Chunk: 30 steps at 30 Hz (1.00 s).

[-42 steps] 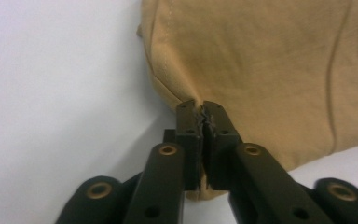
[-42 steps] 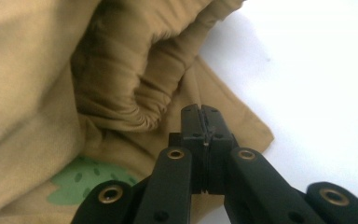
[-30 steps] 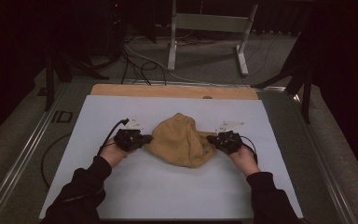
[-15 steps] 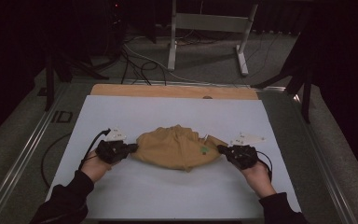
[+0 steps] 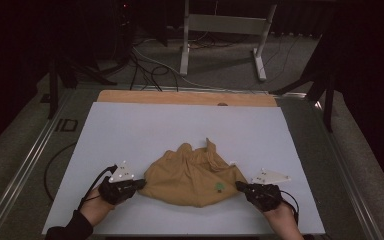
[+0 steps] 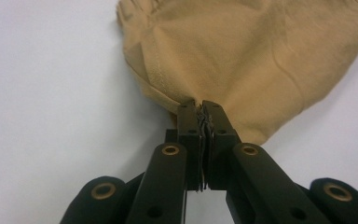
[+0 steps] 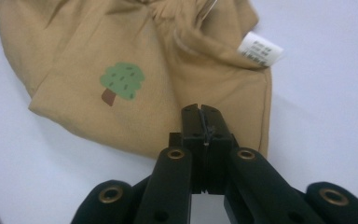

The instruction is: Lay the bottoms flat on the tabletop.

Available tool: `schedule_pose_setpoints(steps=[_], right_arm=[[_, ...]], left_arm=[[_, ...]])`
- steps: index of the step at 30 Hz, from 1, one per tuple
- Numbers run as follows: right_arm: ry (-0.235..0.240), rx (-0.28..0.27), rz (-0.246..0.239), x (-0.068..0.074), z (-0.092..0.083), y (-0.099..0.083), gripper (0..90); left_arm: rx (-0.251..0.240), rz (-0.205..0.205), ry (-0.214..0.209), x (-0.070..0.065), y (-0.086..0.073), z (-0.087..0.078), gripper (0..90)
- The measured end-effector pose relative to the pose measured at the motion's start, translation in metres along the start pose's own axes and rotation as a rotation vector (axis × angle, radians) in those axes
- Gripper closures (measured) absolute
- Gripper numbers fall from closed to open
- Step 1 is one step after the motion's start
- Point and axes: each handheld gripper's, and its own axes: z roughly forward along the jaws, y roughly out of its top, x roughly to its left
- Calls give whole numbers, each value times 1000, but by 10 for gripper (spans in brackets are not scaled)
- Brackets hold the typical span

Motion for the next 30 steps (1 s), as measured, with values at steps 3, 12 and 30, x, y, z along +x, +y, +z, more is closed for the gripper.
schedule_pose_setpoints(steps=[3,12,30], right_arm=[[14,15,-6,5,-1,-4,898],[52,-14,-4,7,-5,-3,659],[96,-29,-86,-13,78,69,469]], left_arm=[[29,1,-25,-3,-7,-3,870],[0,-64,23,13,-19,-17,770],[-1,-66,-22,34,44,32,375]])
